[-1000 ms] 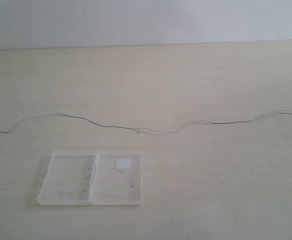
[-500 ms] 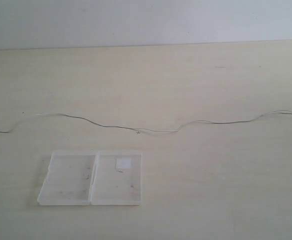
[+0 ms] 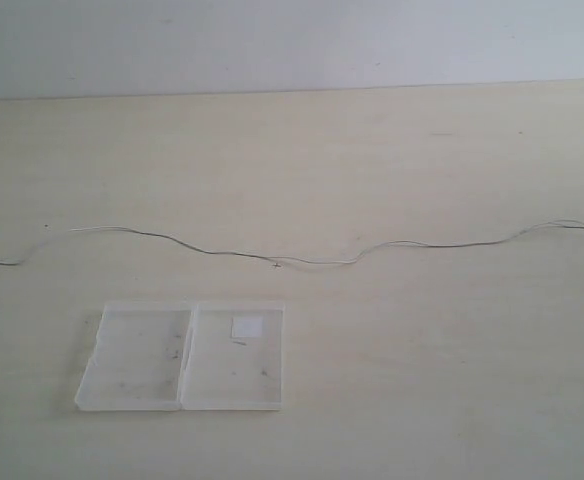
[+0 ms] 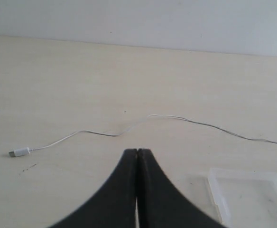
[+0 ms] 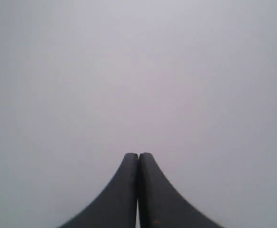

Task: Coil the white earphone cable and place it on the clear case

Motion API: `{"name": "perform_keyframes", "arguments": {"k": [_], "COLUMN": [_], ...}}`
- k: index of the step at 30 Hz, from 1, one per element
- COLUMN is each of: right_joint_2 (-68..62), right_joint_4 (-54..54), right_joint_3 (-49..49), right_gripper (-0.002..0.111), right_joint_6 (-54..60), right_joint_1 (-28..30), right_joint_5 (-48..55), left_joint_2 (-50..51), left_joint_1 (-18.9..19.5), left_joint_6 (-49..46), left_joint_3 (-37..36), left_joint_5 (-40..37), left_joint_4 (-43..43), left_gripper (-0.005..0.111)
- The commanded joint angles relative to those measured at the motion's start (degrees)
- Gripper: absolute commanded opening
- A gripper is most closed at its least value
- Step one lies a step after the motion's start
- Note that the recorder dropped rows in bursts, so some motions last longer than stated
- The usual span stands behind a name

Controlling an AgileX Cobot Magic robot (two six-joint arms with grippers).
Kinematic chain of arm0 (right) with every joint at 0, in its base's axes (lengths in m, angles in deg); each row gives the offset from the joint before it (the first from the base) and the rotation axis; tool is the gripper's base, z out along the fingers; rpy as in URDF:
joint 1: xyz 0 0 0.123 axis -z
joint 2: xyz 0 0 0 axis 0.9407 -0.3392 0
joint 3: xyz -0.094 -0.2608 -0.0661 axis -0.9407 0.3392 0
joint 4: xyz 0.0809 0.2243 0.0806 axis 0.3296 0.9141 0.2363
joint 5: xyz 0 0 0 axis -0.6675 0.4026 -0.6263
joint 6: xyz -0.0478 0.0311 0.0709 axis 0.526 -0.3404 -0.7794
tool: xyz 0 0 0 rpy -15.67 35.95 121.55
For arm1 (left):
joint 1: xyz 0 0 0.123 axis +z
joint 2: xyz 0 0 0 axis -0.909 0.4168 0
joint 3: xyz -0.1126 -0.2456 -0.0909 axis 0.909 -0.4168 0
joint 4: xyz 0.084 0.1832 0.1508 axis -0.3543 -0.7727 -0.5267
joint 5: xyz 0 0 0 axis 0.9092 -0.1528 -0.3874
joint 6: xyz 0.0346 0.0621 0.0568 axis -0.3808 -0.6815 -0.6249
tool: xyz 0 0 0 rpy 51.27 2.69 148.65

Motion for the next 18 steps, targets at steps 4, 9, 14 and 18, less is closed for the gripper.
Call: {"name": "perform_keyframes", "arguments": {"k": [4,9,14,18], "right_joint_2": [-4.71,-18.41,-36.16,-59.84], "right_joint_4": [-0.56,-1.35,-1.35,3.19], "right_joint_3": [-15.06,-30.16,-45.99,-67.12], "right_gripper": [0.0,0.0,0.0,0.0], "right_joint_6": [24.04,40.24,45.47,64.59], "right_joint_1": [-0.06,-0.06,-0.06,-0.06], "right_joint_5": [18.01,25.19,34.44,54.16], "left_joint_2": [-0.39,-0.39,-0.39,-0.39], "left_joint_1": [0.09,0.09,0.09,0.09], "left_joint_6": [-0.16,-0.16,-0.16,-0.16], "left_joint_3": [0.1,0.1,0.1,0.1], "left_joint_5": [0.73,0.73,0.73,0.73], "left_joint_4": [0.0,0.0,0.0,0.0], "left_gripper": [0.0,0.0,0.0,0.0]}}
